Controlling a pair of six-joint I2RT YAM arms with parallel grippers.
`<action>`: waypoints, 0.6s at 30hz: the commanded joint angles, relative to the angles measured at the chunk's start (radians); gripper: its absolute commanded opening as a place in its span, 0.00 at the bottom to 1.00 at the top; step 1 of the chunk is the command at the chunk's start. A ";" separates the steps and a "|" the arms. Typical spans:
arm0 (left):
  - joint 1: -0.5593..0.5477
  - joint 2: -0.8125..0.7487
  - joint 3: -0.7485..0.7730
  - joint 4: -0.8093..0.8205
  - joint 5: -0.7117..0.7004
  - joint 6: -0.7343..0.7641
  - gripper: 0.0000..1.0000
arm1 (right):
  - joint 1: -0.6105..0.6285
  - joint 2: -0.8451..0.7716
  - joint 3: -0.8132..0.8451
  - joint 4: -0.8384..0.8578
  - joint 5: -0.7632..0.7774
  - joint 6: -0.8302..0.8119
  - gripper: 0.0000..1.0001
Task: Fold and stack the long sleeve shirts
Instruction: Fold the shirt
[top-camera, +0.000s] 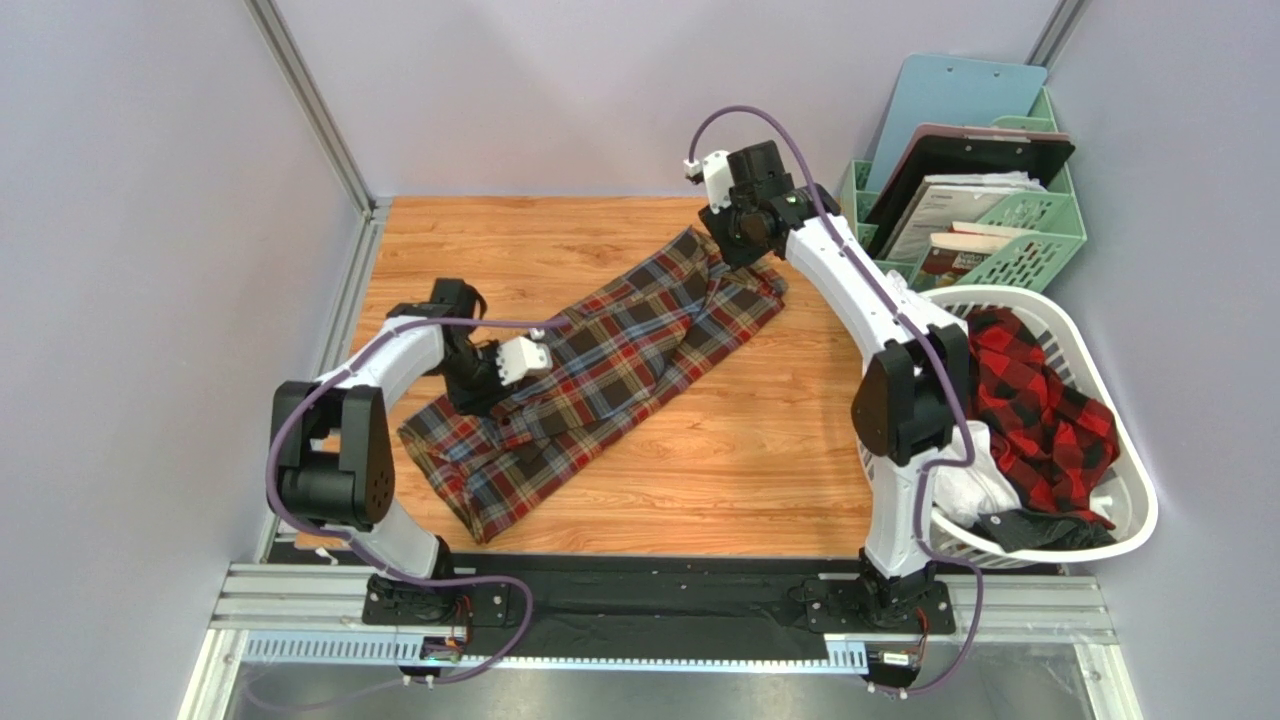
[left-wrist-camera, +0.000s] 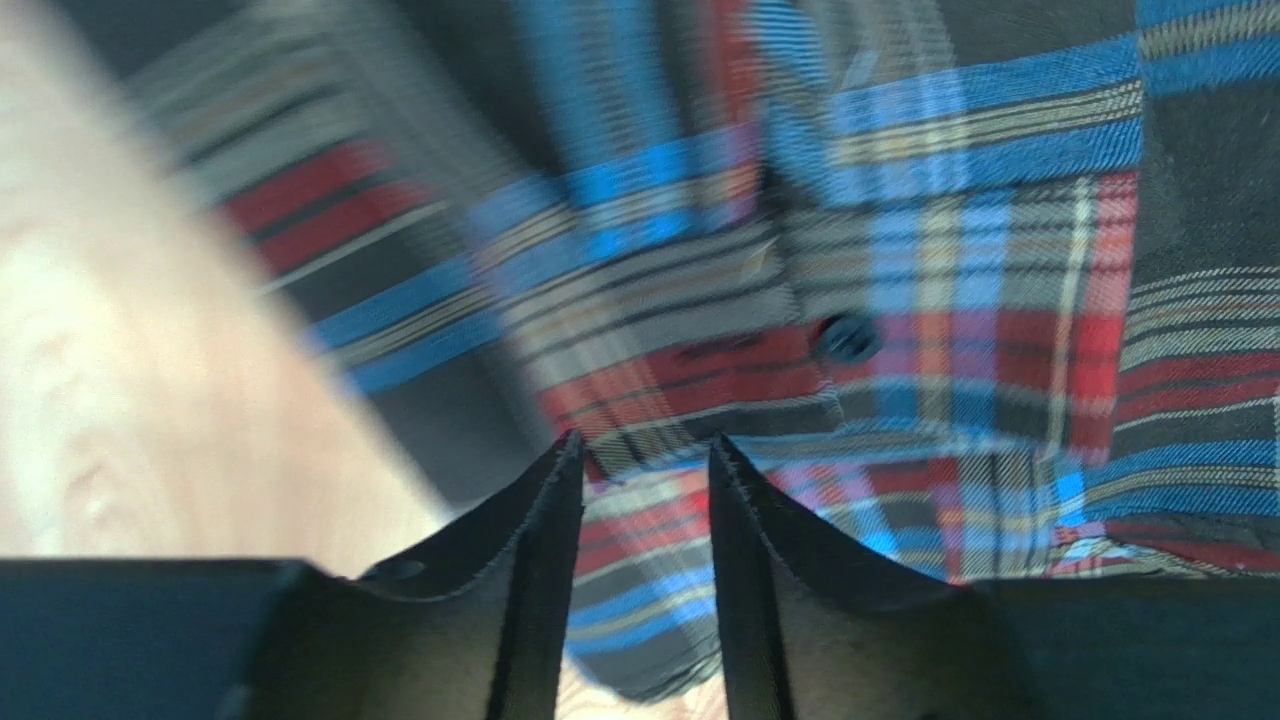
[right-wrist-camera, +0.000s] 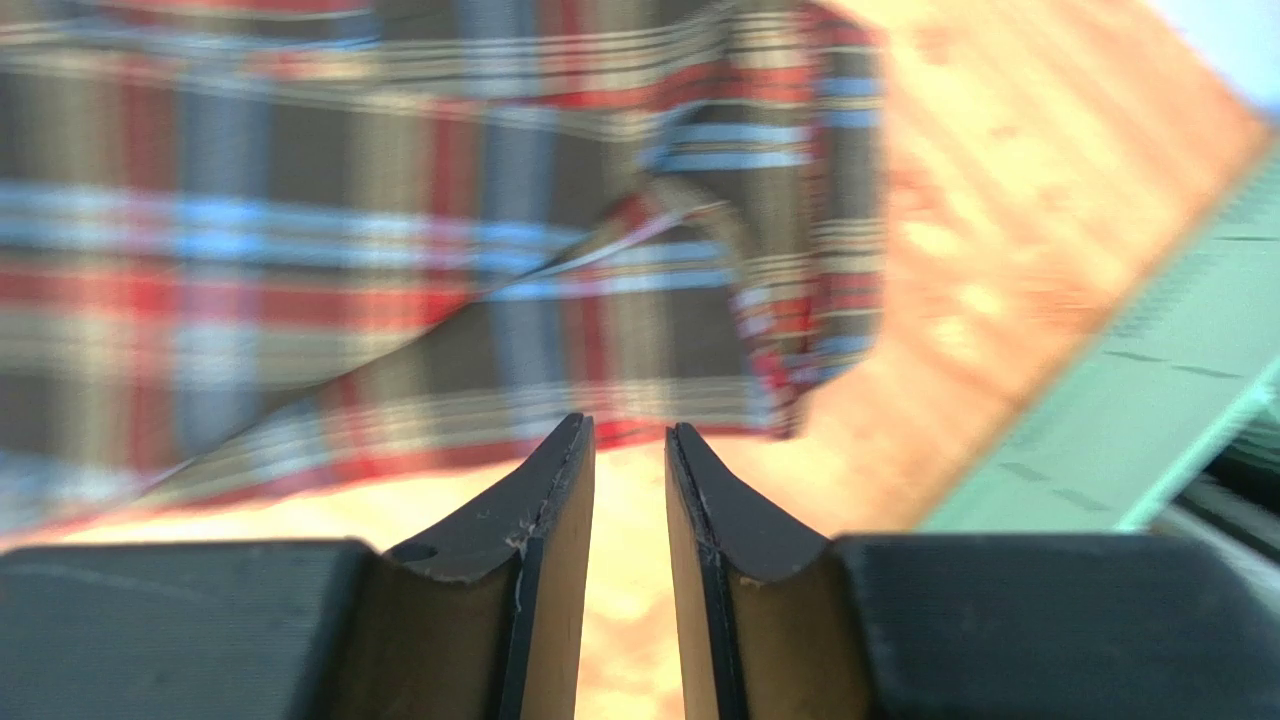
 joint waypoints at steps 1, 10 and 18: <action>-0.068 0.044 -0.044 -0.004 -0.156 0.036 0.39 | 0.012 -0.079 -0.090 -0.068 -0.186 0.088 0.29; -0.304 0.038 -0.067 -0.128 -0.233 -0.028 0.28 | -0.064 -0.088 -0.148 -0.139 -0.286 0.114 0.28; -0.577 0.159 0.108 -0.246 -0.116 -0.255 0.24 | -0.132 -0.042 -0.096 -0.180 -0.282 0.081 0.28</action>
